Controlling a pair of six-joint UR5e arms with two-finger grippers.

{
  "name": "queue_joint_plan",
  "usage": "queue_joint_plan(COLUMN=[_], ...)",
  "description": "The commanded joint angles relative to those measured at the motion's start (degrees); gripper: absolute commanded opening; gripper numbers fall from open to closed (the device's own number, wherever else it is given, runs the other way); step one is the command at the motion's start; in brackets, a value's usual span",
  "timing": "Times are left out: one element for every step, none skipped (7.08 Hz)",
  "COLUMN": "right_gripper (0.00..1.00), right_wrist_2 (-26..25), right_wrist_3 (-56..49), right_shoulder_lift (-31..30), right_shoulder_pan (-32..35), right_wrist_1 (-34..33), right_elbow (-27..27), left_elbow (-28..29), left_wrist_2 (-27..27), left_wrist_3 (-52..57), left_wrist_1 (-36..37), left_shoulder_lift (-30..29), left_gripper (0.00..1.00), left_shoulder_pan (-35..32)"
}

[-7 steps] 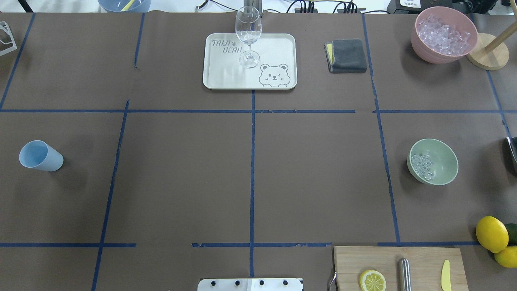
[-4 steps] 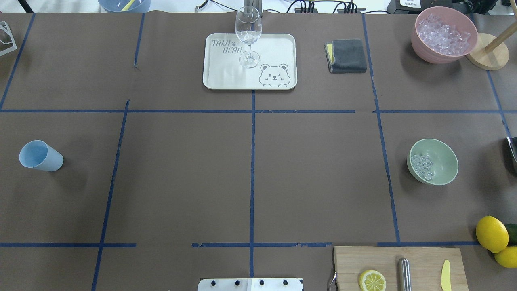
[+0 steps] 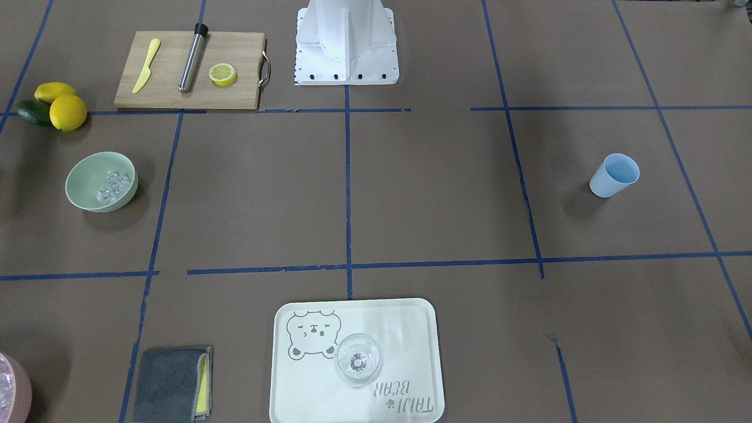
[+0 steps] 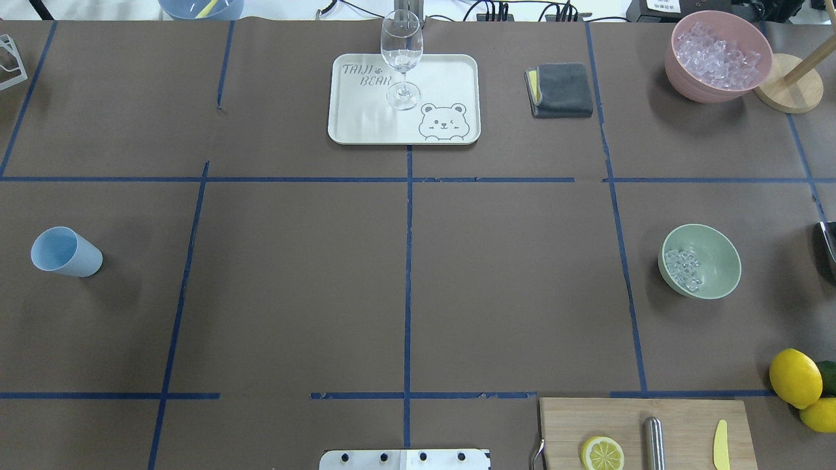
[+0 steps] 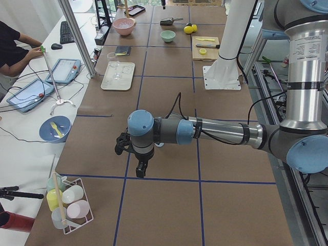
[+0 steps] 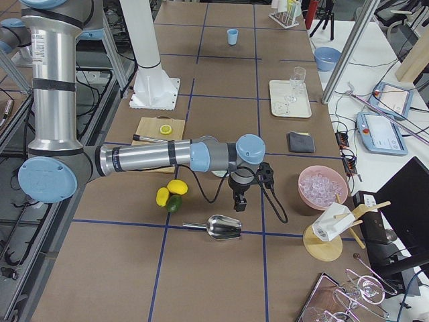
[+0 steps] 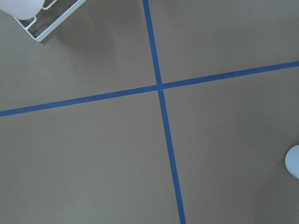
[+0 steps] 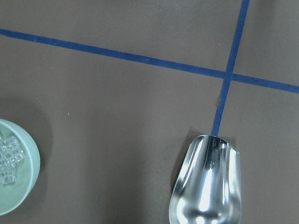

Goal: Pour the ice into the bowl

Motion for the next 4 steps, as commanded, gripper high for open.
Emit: queue_joint_plan(right_gripper=[1.00,1.00,1.00,1.00], right_wrist_2=[-0.08,-0.08,-0.08,-0.08], right_wrist_3=[-0.35,-0.09,0.00,0.00], right_shoulder_lift=[-0.05,-0.05,-0.05,-0.05], right_shoulder_pan=[0.00,0.00,0.00,0.00], right_wrist_1=[0.08,0.08,0.08,0.08], right_elbow=[-0.39,-0.31,-0.22,-0.22], left_elbow=[-1.02,-1.10,-1.11,-1.11], left_wrist_2=[0.11,0.11,0.11,0.11], left_wrist_3=[0.20,-0.14,0.11,0.20], left_wrist_1=[-0.22,-0.22,-0.22,-0.30], left_shoulder_lift=[1.33,1.07,1.07,0.81], left_gripper=[1.00,1.00,1.00,1.00], left_shoulder_pan=[0.07,0.07,0.07,0.07])
